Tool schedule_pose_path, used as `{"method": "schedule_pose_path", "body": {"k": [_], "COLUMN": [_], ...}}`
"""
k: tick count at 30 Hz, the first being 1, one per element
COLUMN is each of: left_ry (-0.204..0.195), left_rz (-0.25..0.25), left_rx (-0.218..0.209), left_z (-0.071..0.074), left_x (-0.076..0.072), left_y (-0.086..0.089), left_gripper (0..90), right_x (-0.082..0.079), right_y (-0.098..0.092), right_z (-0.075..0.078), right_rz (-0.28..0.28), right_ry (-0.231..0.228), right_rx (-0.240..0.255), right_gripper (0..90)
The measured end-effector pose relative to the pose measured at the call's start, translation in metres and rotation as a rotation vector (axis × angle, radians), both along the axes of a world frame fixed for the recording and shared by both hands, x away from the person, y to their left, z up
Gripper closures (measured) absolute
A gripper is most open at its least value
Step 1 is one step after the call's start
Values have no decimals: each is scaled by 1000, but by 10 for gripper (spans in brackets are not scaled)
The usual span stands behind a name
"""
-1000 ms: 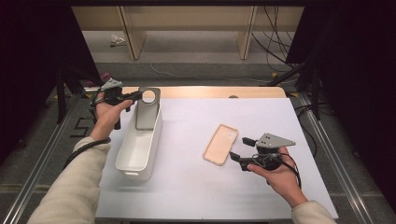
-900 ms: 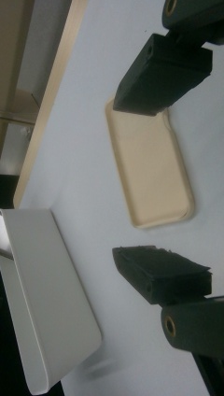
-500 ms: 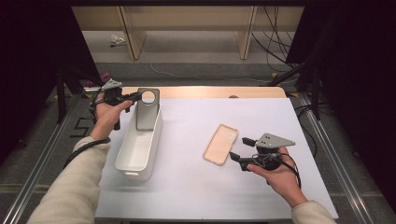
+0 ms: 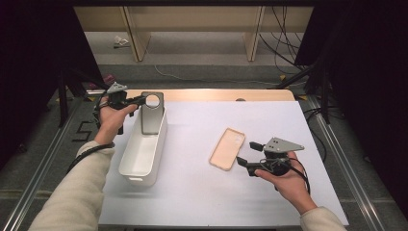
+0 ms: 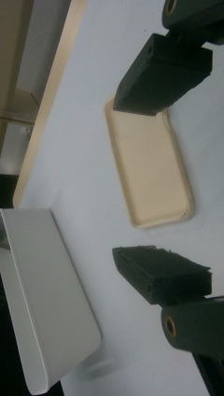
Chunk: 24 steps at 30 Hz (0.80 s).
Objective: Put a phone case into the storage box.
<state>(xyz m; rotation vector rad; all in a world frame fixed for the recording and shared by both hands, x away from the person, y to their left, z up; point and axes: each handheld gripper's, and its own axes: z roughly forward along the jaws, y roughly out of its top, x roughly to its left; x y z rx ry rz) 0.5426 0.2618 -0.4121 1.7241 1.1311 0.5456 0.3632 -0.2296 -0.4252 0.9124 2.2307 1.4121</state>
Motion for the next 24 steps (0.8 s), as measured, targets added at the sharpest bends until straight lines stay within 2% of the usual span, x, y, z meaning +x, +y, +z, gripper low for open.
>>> {"method": "schedule_pose_path", "body": {"k": [8, 14, 17, 24], "left_ry": [14, 25, 44, 69], "left_rz": [16, 24, 33, 64], "left_rx": [23, 40, 33, 10], "left_z": [-1, -2, -2, 3], "left_x": [0, -1, -1, -5], "left_y": [-2, 0, 1, 0], "left_gripper": [751, 689, 605, 319], "right_x": [0, 0, 0, 1], "right_y": [0, 1, 1, 0], "right_z": [0, 0, 0, -1], "right_rz": [-1, -1, -1, -2], "right_ry": [1, 0, 1, 2], "right_rx": [-1, -1, -2, -3], "right_gripper": [251, 249, 248, 249]}}
